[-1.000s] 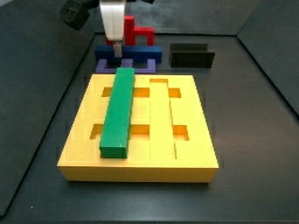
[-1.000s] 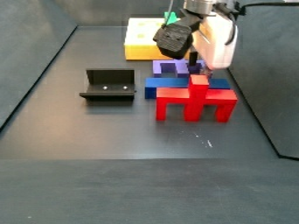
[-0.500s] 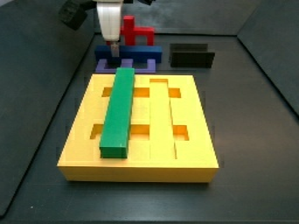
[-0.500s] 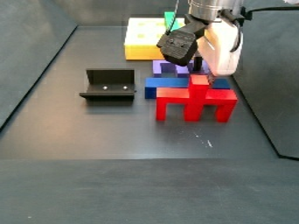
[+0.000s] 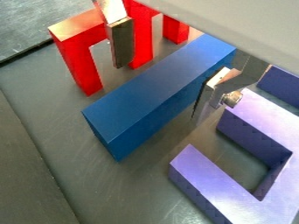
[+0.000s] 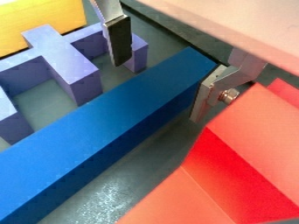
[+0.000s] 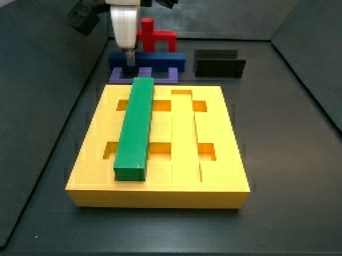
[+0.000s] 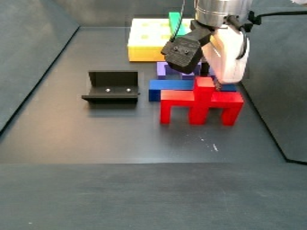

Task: Pick up the blue object. Move up. Move to above the board. Insert the blue object.
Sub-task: Pick up the blue object.

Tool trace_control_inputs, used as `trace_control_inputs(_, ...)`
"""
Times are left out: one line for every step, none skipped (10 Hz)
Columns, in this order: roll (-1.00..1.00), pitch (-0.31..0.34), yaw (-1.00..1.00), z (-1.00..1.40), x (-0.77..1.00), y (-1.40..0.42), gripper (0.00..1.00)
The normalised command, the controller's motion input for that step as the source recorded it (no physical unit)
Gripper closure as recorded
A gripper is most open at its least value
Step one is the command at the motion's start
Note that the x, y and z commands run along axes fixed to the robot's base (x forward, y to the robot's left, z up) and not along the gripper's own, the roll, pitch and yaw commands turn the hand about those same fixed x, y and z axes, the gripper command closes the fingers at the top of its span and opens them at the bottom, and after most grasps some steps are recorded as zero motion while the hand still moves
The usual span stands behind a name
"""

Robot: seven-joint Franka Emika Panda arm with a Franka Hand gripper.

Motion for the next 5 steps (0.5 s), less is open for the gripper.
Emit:
trace_control_inputs(-0.10, -0.040, -0.10, -0.15, 0.00, 0.10, 0.00)
trace_control_inputs(-0.10, -0.039, -0.10, -0.15, 0.00, 0.09, 0.00)
trace_control_inputs(-0.10, -0.039, -0.10, -0.15, 0.00, 0.08, 0.00)
trace_control_inputs(-0.10, -0.036, -0.09, -0.15, 0.00, 0.08, 0.00)
trace_control_inputs(-0.10, -0.031, -0.09, -0.14, 0.00, 0.06, 0.00)
